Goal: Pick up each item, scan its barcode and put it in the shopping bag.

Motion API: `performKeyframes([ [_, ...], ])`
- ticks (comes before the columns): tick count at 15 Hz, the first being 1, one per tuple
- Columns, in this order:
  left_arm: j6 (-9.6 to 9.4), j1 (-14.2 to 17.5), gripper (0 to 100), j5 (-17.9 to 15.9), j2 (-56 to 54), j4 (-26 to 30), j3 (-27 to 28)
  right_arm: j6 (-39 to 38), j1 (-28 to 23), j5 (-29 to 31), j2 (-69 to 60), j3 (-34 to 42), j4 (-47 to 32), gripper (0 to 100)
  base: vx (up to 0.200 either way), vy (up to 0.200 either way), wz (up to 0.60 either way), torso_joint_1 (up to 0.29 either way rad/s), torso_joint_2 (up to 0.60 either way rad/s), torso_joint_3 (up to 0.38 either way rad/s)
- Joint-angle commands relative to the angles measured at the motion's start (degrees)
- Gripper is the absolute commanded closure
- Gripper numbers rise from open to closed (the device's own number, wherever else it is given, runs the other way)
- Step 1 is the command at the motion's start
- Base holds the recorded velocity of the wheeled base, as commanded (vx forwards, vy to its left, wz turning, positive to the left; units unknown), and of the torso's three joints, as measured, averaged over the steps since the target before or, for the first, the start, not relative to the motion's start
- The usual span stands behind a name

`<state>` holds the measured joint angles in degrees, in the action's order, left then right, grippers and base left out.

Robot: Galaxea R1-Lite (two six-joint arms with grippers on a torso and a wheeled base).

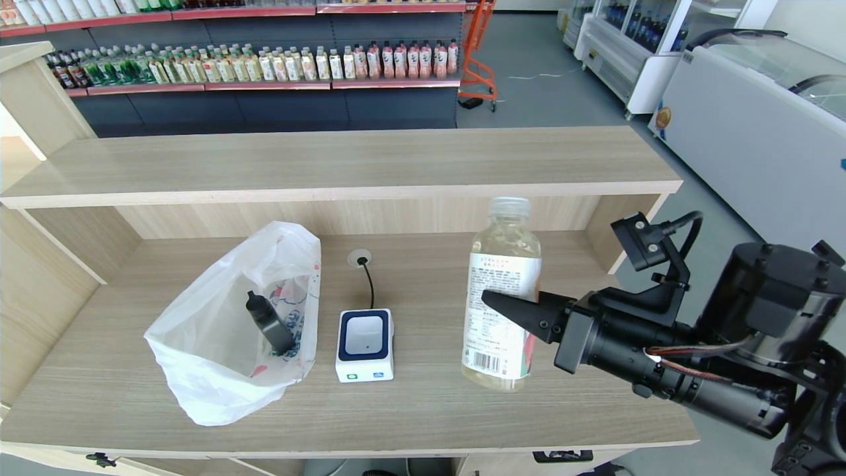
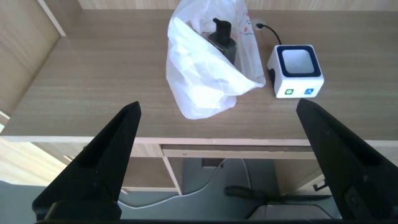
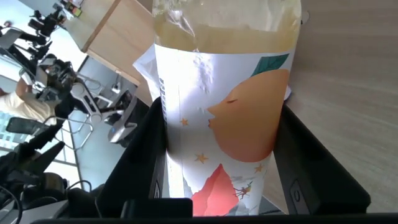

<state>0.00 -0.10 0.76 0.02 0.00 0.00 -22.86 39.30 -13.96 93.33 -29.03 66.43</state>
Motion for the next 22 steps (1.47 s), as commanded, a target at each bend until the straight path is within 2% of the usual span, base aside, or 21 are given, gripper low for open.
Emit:
performKeyframes([
  [1, 0.0, 0.0, 0, 0.0, 0.0, 0.0, 0.0, -0.1, 0.2, -0.3, 1.9, -0.2, 1.0, 100, 0.0, 0.0, 0.0, 0.0, 0.0, 0.0],
  [14, 0.0, 0.0, 0, 0.0, 0.0, 0.0, 0.0, -0.5, 0.3, -8.8, 1.3, -0.5, 1.7, 100, 0.0, 0.0, 0.0, 0.0, 0.0, 0.0],
  [22, 0.0, 0.0, 0, 0.0, 0.0, 0.0, 0.0, -0.6, 0.4, -9.9, 1.7, -0.2, 1.7, 100, 0.0, 0.0, 0.0, 0.0, 0.0, 0.0],
])
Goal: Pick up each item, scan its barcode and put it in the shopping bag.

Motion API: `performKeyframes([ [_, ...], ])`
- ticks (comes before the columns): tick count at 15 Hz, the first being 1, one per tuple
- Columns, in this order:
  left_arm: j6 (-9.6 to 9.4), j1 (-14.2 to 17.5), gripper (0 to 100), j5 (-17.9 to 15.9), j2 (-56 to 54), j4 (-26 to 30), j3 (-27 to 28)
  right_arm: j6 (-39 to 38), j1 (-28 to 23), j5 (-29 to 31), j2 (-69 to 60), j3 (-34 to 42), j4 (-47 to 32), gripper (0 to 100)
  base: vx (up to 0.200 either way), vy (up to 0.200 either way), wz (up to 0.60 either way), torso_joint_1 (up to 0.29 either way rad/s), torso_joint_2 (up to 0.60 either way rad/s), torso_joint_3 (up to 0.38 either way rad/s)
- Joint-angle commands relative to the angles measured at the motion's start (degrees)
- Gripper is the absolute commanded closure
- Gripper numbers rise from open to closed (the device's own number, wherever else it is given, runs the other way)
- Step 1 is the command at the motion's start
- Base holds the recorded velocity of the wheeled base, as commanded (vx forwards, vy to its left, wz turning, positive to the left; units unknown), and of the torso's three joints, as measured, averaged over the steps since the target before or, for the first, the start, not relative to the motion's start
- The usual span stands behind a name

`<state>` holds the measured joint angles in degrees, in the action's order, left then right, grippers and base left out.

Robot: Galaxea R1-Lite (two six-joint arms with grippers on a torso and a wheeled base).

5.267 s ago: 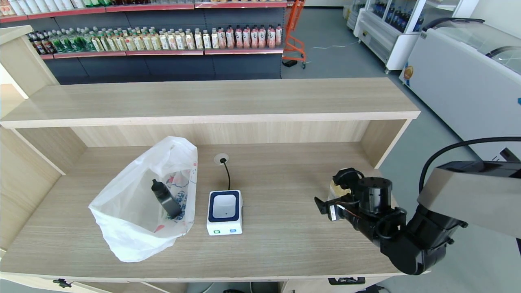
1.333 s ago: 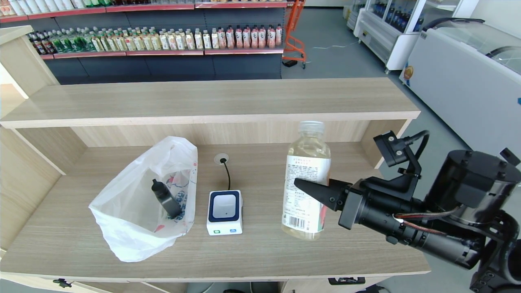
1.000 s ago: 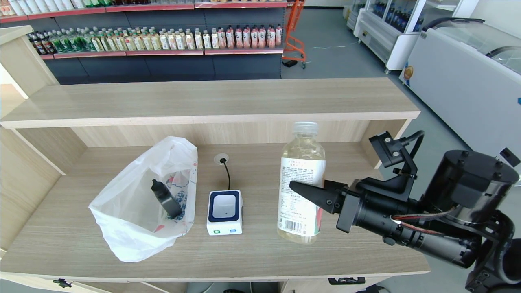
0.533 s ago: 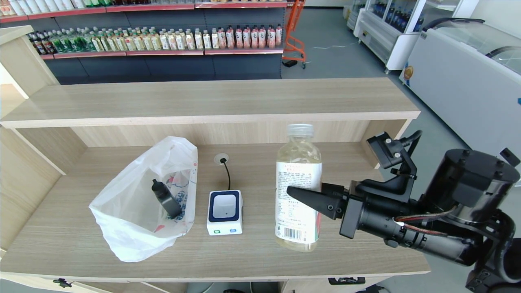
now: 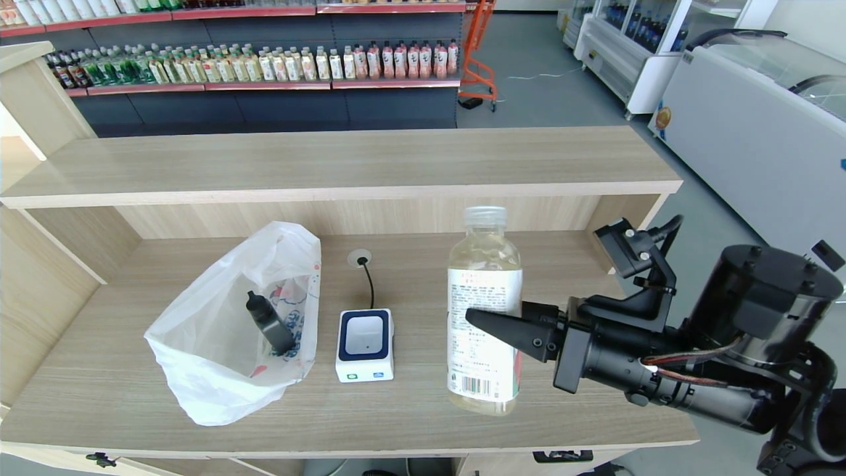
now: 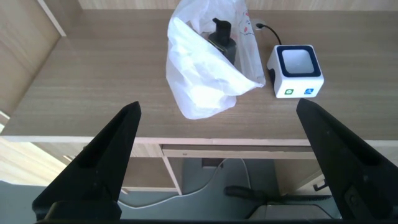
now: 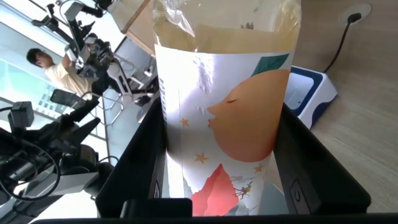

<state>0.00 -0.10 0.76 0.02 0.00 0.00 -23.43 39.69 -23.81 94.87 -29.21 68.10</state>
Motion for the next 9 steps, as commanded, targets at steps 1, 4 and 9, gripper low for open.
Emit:
performKeyframes([
  [1, 0.0, 0.0, 0, 0.0, 0.0, 0.0, 0.0, 0.1, 0.0, -0.2, 0.1, 0.1, 0.0, 100, 0.0, 0.0, 0.0, 0.0, 0.0, 0.0],
  [4, 0.0, 0.0, 0, 0.0, 0.0, 0.0, 0.0, 0.1, 0.0, -0.2, 0.1, 0.1, 0.0, 100, 0.0, 0.0, 0.0, 0.0, 0.0, 0.0],
  [9, 0.0, 0.0, 0, 0.0, 0.0, 0.0, 0.0, 0.5, -0.1, -0.1, 0.1, 0.1, -0.1, 100, 0.0, 0.0, 0.0, 0.0, 0.0, 0.0],
])
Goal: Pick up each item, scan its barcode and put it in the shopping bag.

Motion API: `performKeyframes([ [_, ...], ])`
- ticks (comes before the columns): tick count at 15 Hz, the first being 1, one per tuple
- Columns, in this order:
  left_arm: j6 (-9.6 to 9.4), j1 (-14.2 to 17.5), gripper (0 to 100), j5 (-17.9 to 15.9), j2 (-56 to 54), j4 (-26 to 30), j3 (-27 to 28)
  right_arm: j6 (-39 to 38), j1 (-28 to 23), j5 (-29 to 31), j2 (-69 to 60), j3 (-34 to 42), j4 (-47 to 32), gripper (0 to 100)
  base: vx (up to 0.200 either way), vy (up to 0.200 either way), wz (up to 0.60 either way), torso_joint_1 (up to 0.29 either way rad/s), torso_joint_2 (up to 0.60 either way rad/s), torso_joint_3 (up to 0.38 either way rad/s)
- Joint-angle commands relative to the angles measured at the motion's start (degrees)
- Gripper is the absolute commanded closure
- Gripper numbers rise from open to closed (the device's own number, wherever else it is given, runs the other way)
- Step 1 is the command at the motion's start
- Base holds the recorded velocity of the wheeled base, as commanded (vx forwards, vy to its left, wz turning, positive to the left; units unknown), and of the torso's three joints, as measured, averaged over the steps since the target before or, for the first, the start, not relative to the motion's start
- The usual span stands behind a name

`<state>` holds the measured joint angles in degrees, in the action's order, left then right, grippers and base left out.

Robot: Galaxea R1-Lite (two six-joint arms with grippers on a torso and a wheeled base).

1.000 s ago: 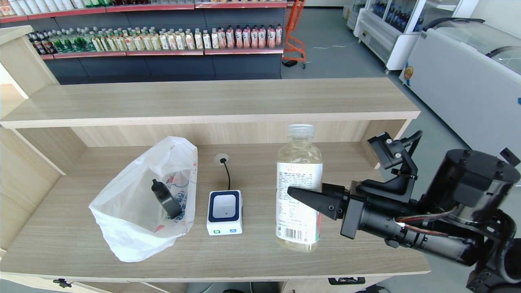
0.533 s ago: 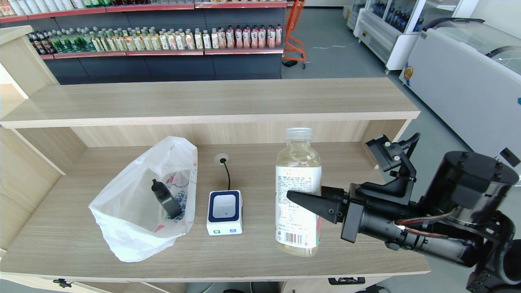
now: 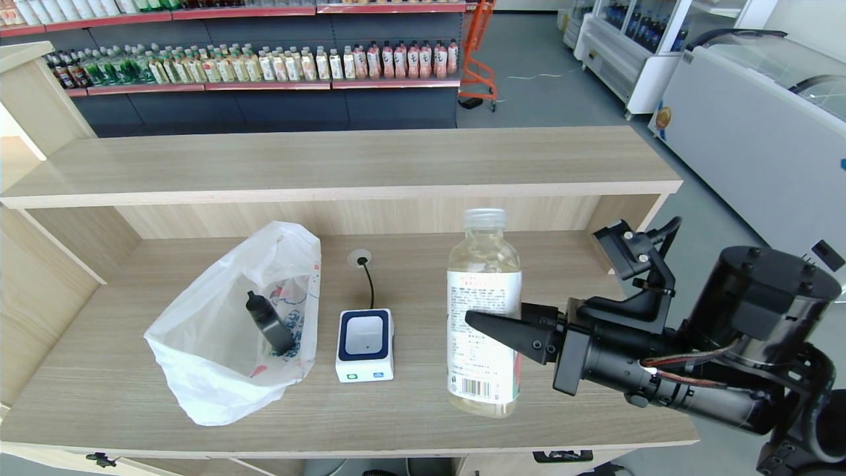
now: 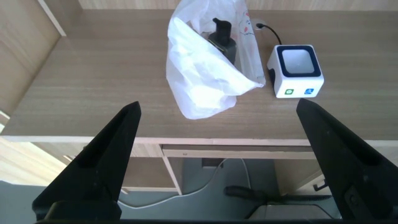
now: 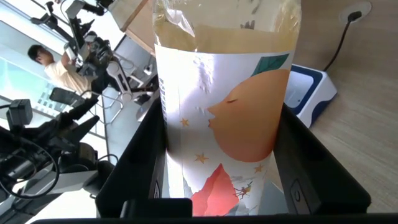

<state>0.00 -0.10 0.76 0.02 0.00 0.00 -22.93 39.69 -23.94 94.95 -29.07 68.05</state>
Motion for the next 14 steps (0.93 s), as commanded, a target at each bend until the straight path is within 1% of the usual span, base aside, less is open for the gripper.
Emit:
performKeyframes([
  [1, 0.0, 0.0, 0, 0.0, 0.0, 0.0, 0.0, 0.4, -0.2, 0.0, -0.2, 0.0, -0.1, 100, 0.0, 0.0, 0.0, 0.0, 0.0, 0.0],
  [3, 0.0, 0.0, 0, 0.0, 0.0, 0.0, 0.0, 5.4, -1.5, 0.6, -2.3, 0.0, -0.8, 100, 0.0, 0.0, 0.0, 0.0, 0.0, 0.0],
  [4, 0.0, 0.0, 0, 0.0, 0.0, 0.0, 0.0, 14.1, -4.6, 0.7, -3.9, 0.1, -2.1, 100, 0.0, 0.0, 0.0, 0.0, 0.0, 0.0],
  [5, 0.0, 0.0, 0, 0.0, 0.0, 0.0, 0.0, 19.9, -5.4, 0.6, -4.9, 0.5, -2.0, 100, 0.0, 0.0, 0.0, 0.0, 0.0, 0.0],
  [6, 0.0, 0.0, 0, 0.0, 0.0, 0.0, 0.0, 27.7, -8.2, 0.9, -6.4, 1.3, -2.2, 100, 0.0, 0.0, 0.0, 0.0, 0.0, 0.0],
  [8, 0.0, 0.0, 0, 0.0, 0.0, 0.0, 0.0, 37.1, -11.7, 1.4, -7.6, 3.2, -1.5, 100, 0.0, 0.0, 0.0, 0.0, 0.0, 0.0],
  [9, 0.09, 0.0, 0, 0.0, 0.0, 0.0, 0.0, 39.8, -13.1, 1.4, -7.8, 4.6, -1.3, 100, 0.0, 0.0, 0.0, 0.0, 0.0, 0.0],
  [11, 0.0, 0.0, 0, 0.0, 0.0, 0.0, 0.0, 48.4, -15.1, 1.3, -7.2, 9.8, 3.1, 100, 0.0, 0.0, 0.0, 0.0, 0.0, 0.0],
  [14, 0.0, 0.0, 0, 0.0, 0.0, 0.0, 0.0, 57.9, -15.5, 1.0, -3.0, 14.6, 12.9, 100, 0.0, 0.0, 0.0, 0.0, 0.0, 0.0],
])
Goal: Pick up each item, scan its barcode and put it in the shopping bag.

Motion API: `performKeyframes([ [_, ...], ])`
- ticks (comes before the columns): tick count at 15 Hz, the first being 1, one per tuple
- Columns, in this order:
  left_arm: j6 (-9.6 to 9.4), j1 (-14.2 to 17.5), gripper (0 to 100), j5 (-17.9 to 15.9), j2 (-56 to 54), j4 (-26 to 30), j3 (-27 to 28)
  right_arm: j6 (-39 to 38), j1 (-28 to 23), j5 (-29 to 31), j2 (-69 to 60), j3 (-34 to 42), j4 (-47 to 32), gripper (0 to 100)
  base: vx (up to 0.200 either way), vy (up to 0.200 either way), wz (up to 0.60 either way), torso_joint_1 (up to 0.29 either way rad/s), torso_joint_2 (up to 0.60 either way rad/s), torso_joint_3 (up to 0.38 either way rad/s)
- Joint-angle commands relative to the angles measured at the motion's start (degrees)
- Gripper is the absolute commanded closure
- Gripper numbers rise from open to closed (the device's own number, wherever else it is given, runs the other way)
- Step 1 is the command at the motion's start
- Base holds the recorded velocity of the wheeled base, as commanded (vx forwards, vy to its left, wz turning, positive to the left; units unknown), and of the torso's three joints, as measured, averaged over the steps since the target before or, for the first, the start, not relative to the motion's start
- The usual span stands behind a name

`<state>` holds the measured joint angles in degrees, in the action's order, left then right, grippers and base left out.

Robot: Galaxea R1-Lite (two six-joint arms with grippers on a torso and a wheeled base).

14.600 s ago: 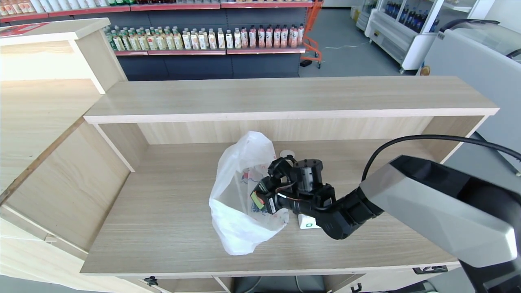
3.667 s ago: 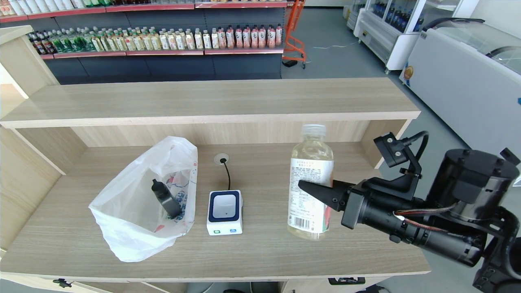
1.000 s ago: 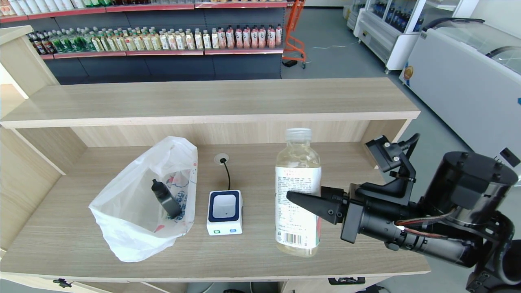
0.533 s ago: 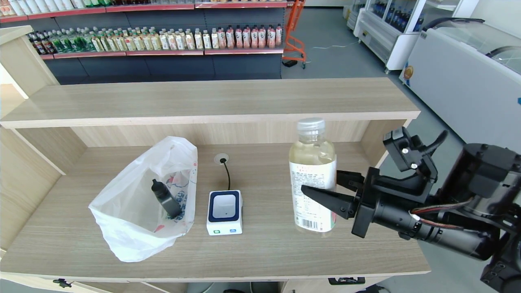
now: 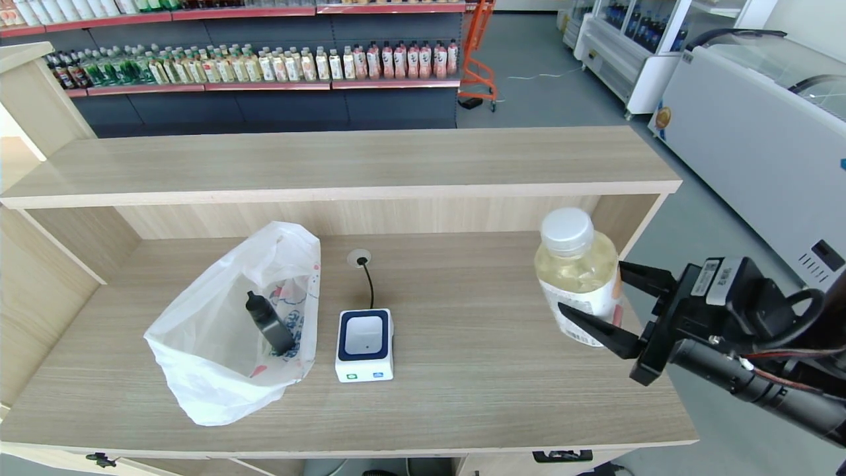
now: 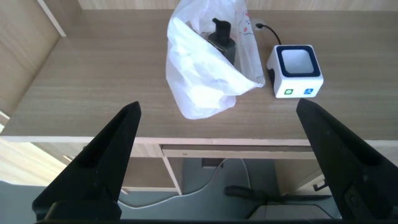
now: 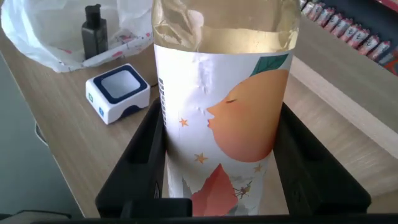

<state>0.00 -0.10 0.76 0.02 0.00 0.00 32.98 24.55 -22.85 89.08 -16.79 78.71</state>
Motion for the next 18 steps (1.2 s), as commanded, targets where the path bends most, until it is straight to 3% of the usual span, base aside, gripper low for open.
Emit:
performKeyframes([
  [1, 0.0, 0.0, 0, 0.0, 0.0, 0.0, 0.0, 2.8, -0.5, -0.2, 3.6, 2.5, 3.3, 100, 0.0, 0.0, 0.0, 0.0, 0.0, 0.0],
  [3, 0.0, 0.0, 0, 0.0, 0.0, 0.0, 0.0, 8.6, -0.9, -0.3, 8.5, 2.2, 8.7, 100, 0.0, 0.0, 0.0, 0.0, 0.0, 0.0],
  [10, 0.09, 0.0, 0, 0.0, 0.0, 0.0, 0.0, 10.8, -0.9, -0.6, 11.0, -3.4, 9.2, 100, 0.0, 0.0, 0.0, 0.0, 0.0, 0.0],
  [18, 0.62, 0.0, 0, 0.0, 0.0, 0.0, 0.0, 7.6, -1.2, -0.6, 10.6, -5.1, 9.2, 100, 0.0, 0.2, 0.0, 0.001, 0.0, 0.002],
])
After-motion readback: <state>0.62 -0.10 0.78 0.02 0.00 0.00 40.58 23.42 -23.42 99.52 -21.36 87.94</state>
